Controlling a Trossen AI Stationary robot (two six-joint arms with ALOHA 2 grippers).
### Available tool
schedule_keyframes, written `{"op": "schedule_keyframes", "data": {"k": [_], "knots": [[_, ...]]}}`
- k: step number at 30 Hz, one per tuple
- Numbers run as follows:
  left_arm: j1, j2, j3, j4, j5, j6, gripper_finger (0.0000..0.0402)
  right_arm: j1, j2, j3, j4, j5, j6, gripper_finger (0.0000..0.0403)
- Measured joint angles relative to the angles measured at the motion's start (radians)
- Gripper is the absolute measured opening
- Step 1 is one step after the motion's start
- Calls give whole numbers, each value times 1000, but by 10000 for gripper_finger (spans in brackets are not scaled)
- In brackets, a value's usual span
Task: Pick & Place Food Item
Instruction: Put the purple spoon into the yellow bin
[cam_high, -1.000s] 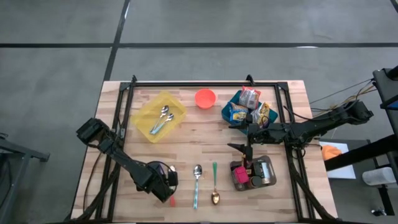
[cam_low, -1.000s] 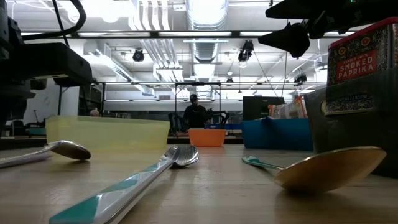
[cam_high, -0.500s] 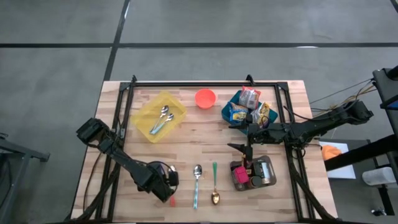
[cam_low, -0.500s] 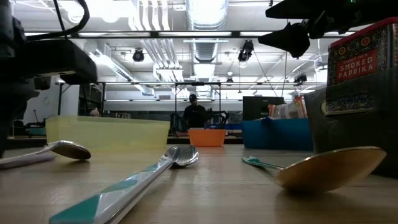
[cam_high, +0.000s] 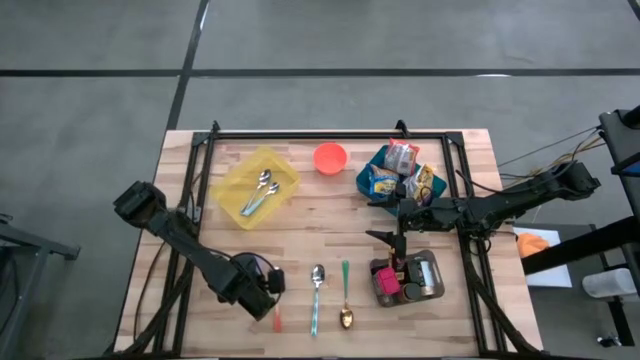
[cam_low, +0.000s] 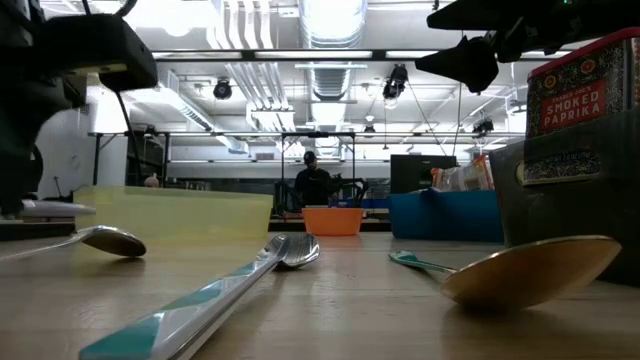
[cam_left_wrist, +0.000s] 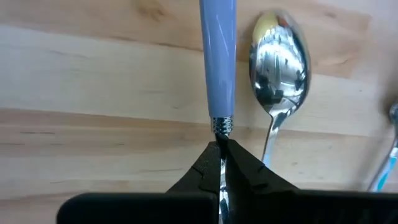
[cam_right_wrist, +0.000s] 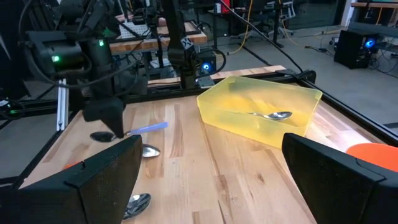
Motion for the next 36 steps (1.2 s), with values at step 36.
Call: {"op": "schedule_keyframes", "data": {"k": [36], "knots": [[371, -386, 1, -339, -552, 975, 7, 0, 0, 0, 0, 0, 0, 381]]}}
